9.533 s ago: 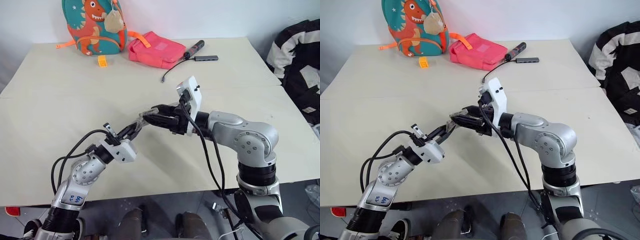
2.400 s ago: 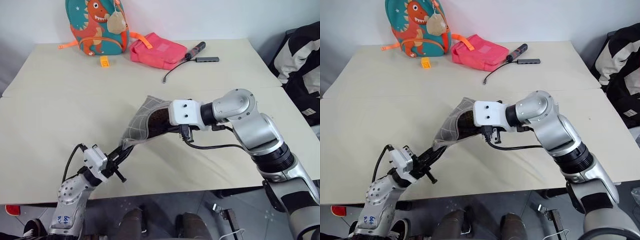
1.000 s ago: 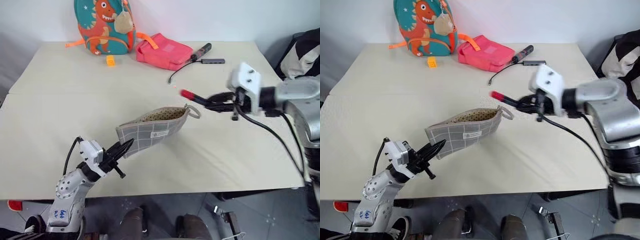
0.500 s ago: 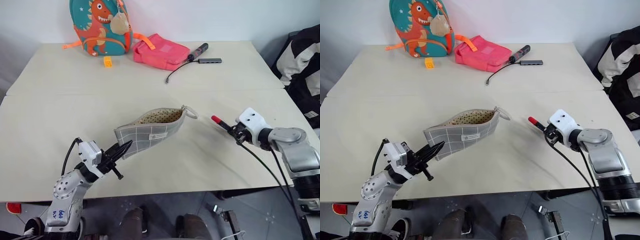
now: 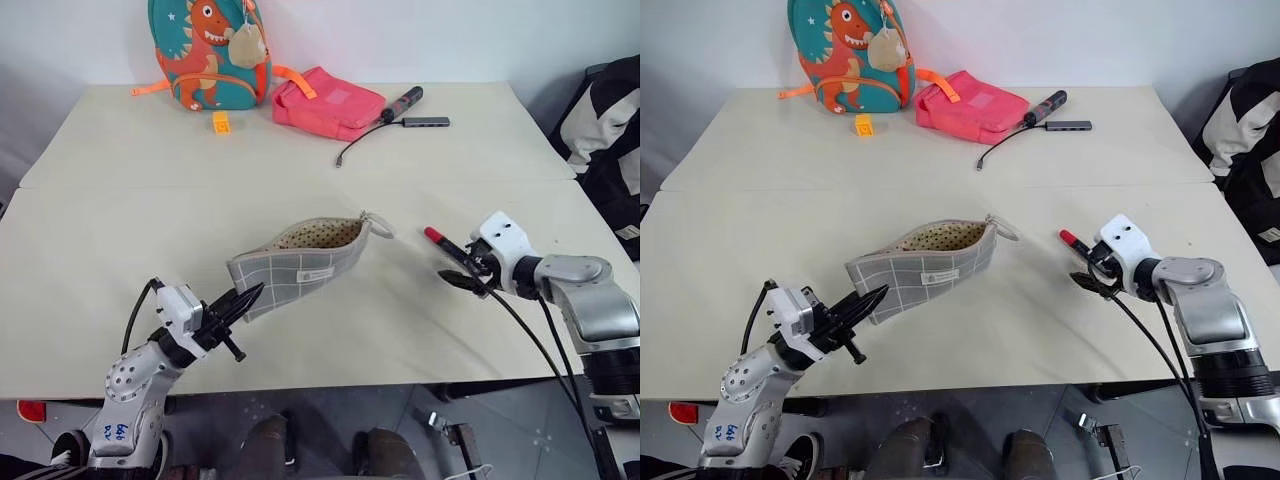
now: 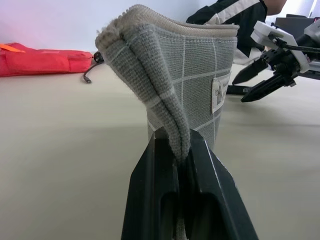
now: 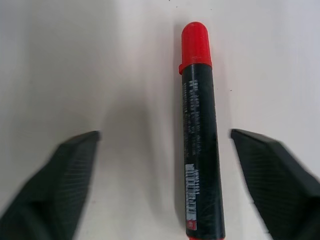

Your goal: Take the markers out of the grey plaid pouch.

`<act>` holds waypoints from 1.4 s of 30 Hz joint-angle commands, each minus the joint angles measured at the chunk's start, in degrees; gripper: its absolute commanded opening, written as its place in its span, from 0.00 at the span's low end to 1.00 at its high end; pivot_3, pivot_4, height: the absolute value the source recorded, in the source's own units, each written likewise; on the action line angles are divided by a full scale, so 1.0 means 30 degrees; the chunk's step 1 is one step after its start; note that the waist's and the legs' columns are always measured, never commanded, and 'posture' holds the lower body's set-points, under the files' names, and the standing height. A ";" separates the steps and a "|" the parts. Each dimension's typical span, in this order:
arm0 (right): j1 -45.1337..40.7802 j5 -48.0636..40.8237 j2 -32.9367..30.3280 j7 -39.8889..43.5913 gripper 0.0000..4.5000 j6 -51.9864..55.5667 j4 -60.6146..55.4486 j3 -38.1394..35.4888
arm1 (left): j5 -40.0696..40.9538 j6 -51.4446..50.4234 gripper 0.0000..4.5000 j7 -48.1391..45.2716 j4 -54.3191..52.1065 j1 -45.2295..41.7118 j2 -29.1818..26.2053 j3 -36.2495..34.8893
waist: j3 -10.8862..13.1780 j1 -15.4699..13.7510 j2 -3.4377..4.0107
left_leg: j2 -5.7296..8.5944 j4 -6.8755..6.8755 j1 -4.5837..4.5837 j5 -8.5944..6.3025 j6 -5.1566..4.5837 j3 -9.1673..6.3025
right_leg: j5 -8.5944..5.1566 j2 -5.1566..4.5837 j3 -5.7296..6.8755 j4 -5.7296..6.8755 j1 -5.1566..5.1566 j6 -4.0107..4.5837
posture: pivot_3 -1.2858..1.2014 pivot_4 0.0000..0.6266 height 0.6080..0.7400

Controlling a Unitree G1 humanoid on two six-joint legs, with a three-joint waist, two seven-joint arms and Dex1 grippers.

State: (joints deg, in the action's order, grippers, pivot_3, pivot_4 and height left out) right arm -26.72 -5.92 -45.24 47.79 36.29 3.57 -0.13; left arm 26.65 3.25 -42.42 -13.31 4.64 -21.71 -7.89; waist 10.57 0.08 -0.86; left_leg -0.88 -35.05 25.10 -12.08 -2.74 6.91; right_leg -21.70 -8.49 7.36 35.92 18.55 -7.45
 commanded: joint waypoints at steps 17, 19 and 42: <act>-0.7415 -0.5794 0.2808 0.1424 0.33 0.2754 -0.8073 0.1970 | -0.0254 0.0389 0.00 0.0032 -0.0654 -0.0108 0.0108 0.0554 | 0.0029 0.0009 0.0048 | 0.0006 0.0020 0.0015 -0.0034 0.0031 -0.0051 | 0.0000 -0.0019 -0.0127 -0.0006 0.0012 0.0001 | 0.52 0.24 1.00; -0.7314 -0.5043 0.2850 0.1777 0.18 0.1874 -0.8311 0.3532 | -0.0241 0.0371 0.00 0.0072 -0.0654 -0.0155 0.0141 0.0598 | 0.0029 0.0047 0.0048 | 0.0009 0.0022 0.0015 -0.0036 0.0037 -0.0036 | 0.0000 -0.0016 -0.0139 -0.0001 0.0023 0.0001 | 0.52 0.24 1.00; -0.9823 0.5684 0.5518 0.4860 0.00 -0.7147 -0.2122 1.2572 | -0.0305 0.0510 0.00 0.0029 -0.0450 -0.0232 0.0310 0.0853 | 0.0028 0.0245 0.0045 | 0.0013 0.0008 -0.0006 -0.0011 0.0015 -0.0010 | 0.0003 0.0008 0.0017 0.0040 0.0022 -0.0006 | 0.52 0.24 1.00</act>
State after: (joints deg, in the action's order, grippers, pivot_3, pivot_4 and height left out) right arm -55.24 9.70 -29.71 62.74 16.02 -3.14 37.12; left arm 25.50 3.87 -42.08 -13.06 4.17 -20.97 -5.50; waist 10.66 0.82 -0.73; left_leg -0.84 -35.02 25.08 -12.11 -2.69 6.88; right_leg -21.69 -8.46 7.40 36.05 18.62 -7.46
